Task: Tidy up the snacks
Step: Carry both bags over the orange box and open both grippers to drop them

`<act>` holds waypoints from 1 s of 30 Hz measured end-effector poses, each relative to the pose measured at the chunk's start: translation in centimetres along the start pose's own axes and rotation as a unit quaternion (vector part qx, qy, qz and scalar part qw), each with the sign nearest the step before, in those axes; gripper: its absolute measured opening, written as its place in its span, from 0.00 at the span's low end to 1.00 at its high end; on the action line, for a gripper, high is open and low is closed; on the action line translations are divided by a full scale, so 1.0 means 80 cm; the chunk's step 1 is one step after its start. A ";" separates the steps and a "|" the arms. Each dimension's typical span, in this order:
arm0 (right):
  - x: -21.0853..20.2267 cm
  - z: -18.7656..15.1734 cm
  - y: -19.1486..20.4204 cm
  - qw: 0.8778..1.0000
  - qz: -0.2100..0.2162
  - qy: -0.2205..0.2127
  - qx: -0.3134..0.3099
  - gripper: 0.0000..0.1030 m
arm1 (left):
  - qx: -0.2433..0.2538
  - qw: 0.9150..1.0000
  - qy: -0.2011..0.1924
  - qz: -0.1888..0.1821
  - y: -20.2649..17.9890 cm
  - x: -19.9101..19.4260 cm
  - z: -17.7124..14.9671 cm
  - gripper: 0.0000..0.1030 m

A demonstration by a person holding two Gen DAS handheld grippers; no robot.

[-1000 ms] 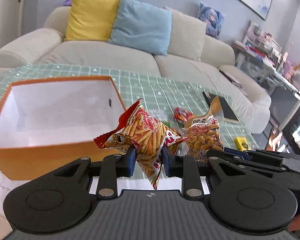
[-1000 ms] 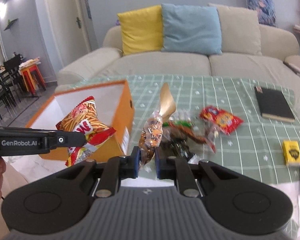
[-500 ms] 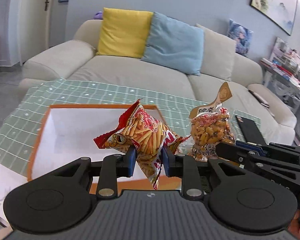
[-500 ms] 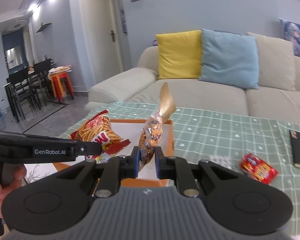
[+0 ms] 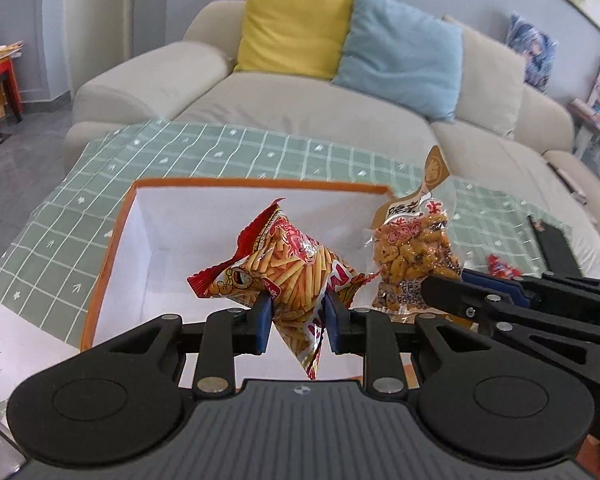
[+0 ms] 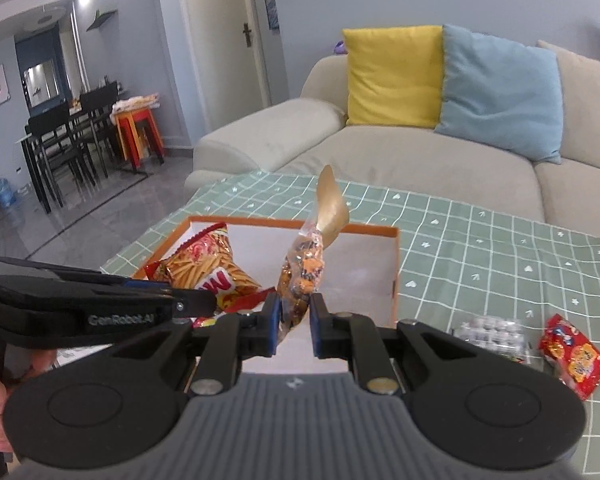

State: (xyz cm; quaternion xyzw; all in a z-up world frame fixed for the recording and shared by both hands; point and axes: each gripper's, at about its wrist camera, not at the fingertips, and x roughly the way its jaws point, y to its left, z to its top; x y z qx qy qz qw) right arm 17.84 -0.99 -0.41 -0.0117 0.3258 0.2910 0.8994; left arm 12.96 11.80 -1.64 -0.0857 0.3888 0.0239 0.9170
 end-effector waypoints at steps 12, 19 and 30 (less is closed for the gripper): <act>0.075 0.008 -0.001 0.998 -0.004 0.055 -0.008 0.10 | -0.006 0.998 0.061 0.025 0.024 0.058 -0.001 0.29; 0.106 0.001 -0.009 0.995 0.008 0.097 0.011 0.10 | -0.013 0.994 0.100 0.030 0.032 0.086 -0.008 0.29; 0.139 -0.009 -0.010 0.989 0.009 0.148 0.024 0.10 | -0.014 0.989 0.142 0.041 0.035 0.107 -0.005 0.29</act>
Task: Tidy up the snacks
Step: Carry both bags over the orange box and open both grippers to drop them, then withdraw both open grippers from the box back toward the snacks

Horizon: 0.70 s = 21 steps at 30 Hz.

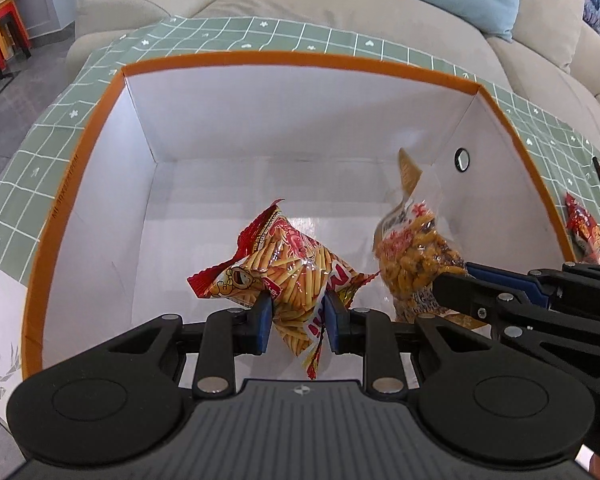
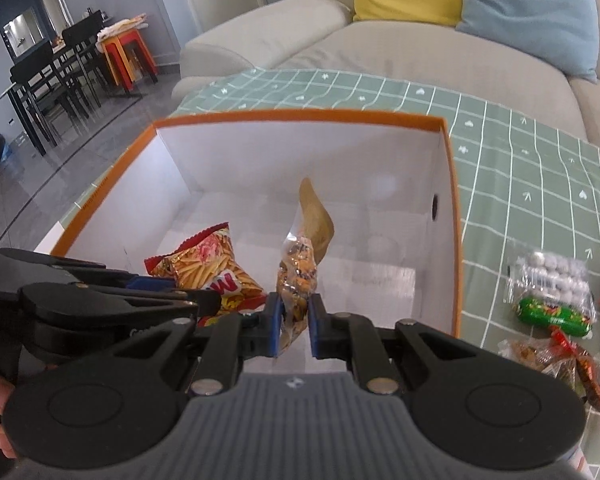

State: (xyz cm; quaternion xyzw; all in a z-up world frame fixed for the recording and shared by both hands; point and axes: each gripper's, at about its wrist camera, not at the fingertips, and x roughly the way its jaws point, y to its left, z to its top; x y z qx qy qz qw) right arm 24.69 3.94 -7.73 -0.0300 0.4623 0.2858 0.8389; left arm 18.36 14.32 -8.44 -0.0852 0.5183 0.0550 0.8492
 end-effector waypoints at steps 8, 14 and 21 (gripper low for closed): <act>0.008 -0.006 -0.003 1.000 -0.009 0.022 0.004 0.10 | -0.001 1.000 0.019 0.011 -0.004 0.012 -0.002 0.29; 0.006 -0.010 0.000 0.999 -0.029 0.028 -0.009 0.10 | 0.004 0.999 0.027 0.027 -0.009 0.014 -0.003 0.31; 0.002 -0.008 0.007 0.998 -0.052 0.025 -0.026 0.14 | 0.004 0.999 0.013 0.043 -0.009 0.007 -0.006 0.43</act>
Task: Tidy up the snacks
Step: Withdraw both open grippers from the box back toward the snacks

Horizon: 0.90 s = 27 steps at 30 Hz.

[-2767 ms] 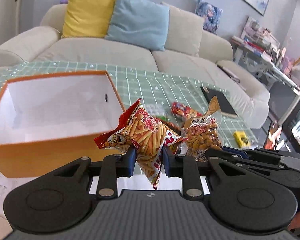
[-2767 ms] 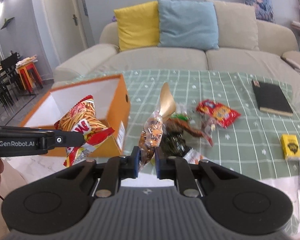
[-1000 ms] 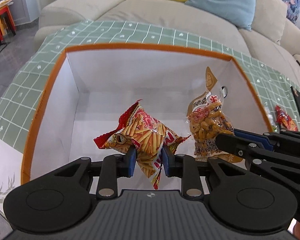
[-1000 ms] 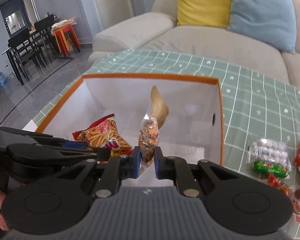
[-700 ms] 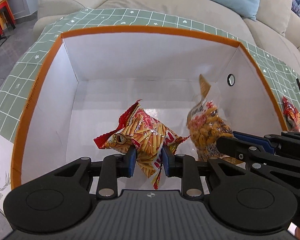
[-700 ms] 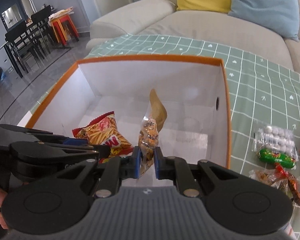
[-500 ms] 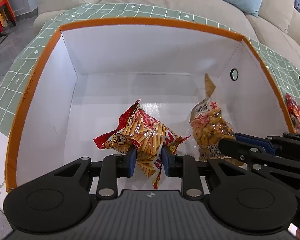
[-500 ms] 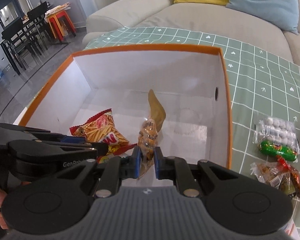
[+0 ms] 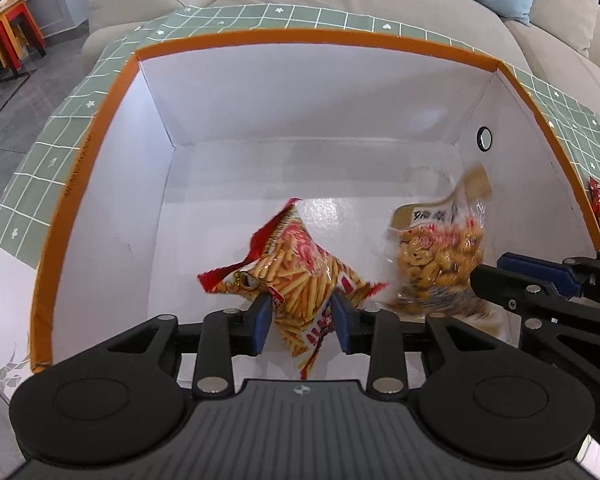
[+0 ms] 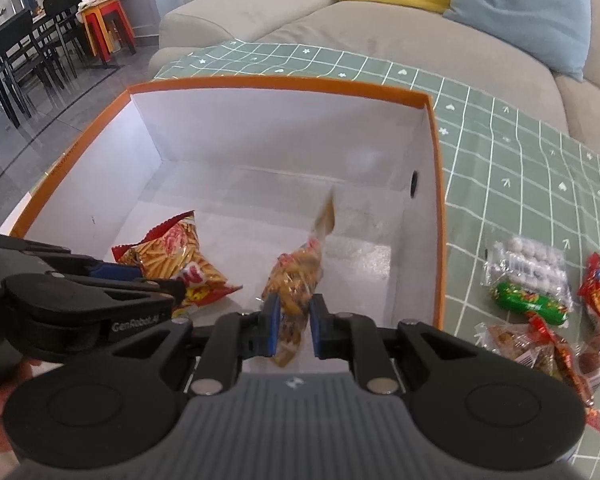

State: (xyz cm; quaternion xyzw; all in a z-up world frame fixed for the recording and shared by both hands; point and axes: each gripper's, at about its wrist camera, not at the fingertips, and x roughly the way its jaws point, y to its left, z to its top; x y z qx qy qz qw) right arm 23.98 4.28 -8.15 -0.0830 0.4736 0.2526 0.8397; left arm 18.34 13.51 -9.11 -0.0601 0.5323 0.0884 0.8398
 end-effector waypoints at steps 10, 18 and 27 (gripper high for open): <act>-0.021 -0.003 0.011 0.999 -0.016 -0.022 -0.031 0.26 | 0.013 0.999 -0.034 0.015 -0.004 -0.020 -0.008 0.63; -0.065 -0.010 0.016 0.995 -0.043 -0.076 -0.048 0.43 | 0.009 0.995 -0.096 0.016 -0.011 -0.064 -0.022 0.68; -0.124 -0.046 0.004 0.988 -0.069 -0.136 -0.028 0.47 | 0.014 0.987 -0.161 0.001 -0.028 -0.115 -0.048 0.68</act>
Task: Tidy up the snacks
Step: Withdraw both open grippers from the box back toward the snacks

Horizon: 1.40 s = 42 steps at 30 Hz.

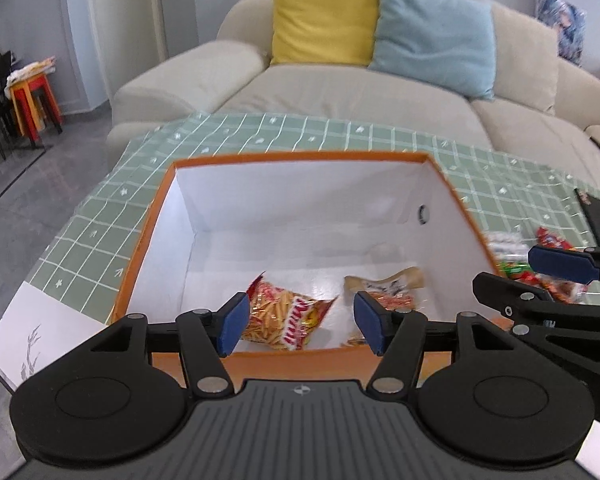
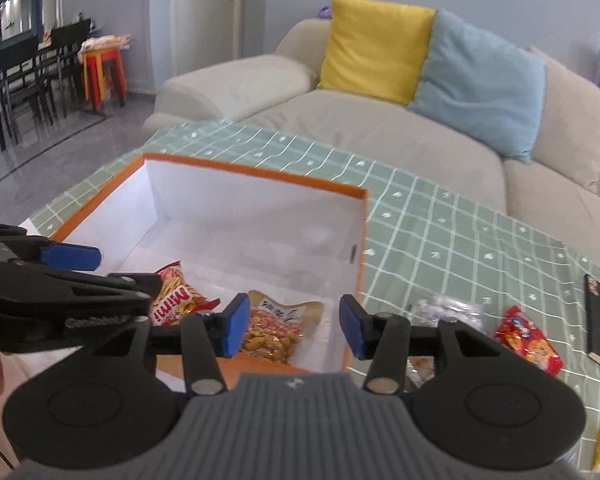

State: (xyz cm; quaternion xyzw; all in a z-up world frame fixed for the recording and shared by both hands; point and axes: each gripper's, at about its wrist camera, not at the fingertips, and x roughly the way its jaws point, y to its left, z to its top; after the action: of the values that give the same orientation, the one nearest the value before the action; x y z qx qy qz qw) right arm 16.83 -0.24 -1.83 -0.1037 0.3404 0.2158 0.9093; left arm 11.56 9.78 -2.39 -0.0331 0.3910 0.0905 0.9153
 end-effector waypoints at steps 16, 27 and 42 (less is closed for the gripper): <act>-0.077 -0.077 -0.054 0.997 -0.056 -0.024 0.036 0.55 | 0.045 0.995 -0.026 -0.082 -0.065 -0.046 -0.040 0.69; -0.088 -0.140 -0.092 0.995 -0.092 -0.008 0.038 0.65 | 0.070 0.988 0.001 -0.137 -0.107 -0.025 -0.073 0.69; -0.053 -0.209 -0.131 0.989 -0.117 0.054 0.066 0.75 | 0.118 0.977 0.021 -0.179 -0.158 0.007 -0.109 0.69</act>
State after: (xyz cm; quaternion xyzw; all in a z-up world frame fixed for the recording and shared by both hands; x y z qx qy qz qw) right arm 9.21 -16.51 -11.10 -0.0940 0.3876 0.0791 0.9136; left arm 8.19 -3.66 -8.97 0.0039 0.4059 -0.1220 0.9057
